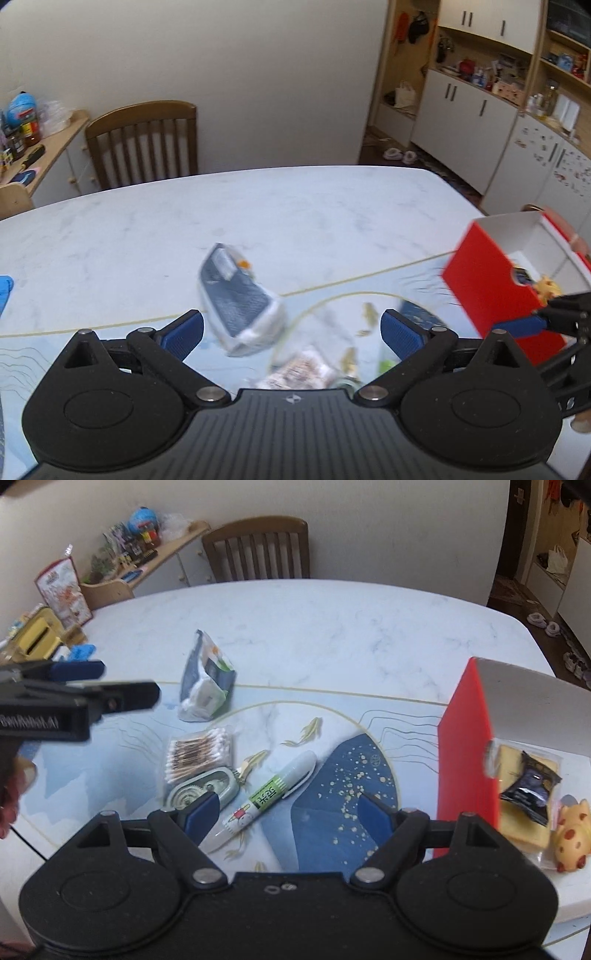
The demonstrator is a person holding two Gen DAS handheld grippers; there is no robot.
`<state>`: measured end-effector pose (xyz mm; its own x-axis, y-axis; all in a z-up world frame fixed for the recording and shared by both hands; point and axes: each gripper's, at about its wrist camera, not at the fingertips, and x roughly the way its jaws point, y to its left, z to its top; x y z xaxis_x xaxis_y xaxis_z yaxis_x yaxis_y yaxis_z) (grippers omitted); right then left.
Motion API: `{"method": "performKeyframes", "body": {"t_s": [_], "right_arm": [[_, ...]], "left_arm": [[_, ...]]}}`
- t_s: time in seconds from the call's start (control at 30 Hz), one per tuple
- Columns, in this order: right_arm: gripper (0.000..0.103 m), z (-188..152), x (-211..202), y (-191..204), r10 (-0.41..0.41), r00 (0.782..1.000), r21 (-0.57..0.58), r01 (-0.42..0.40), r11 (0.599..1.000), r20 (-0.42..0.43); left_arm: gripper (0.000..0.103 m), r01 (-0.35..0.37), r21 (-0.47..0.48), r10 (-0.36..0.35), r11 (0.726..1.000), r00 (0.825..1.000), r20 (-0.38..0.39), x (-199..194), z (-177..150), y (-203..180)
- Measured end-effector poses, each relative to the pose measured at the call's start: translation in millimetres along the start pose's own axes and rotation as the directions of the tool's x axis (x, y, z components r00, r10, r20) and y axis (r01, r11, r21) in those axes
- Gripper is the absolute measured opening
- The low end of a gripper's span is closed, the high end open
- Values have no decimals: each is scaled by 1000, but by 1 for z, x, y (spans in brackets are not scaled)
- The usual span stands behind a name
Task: Organize objects
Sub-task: 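Withdraw both tools from the box back over the table, then reach the left tool toward the grey-and-white snack bag while the right tool reaches the marker pen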
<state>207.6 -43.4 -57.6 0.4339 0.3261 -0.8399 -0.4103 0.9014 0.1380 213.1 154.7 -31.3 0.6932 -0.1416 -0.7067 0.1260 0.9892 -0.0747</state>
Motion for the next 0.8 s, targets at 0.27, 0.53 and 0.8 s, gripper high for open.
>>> {"method": "performKeyframes", "body": {"t_s": [0.27, 0.53, 0.8], "right_arm": [[82, 7, 42, 7, -60, 997, 39, 62, 997, -51], [82, 14, 75, 7, -89, 991, 50, 95, 994, -103], [82, 22, 95, 4, -138, 984, 82, 148, 986, -114]], "left_arm": [[103, -85, -6, 85, 996, 995, -60, 44, 10, 26], [103, -113, -55, 105, 992, 987, -120, 84, 30, 38], [103, -170, -117, 142, 978, 966, -217, 125, 39, 43]]}}
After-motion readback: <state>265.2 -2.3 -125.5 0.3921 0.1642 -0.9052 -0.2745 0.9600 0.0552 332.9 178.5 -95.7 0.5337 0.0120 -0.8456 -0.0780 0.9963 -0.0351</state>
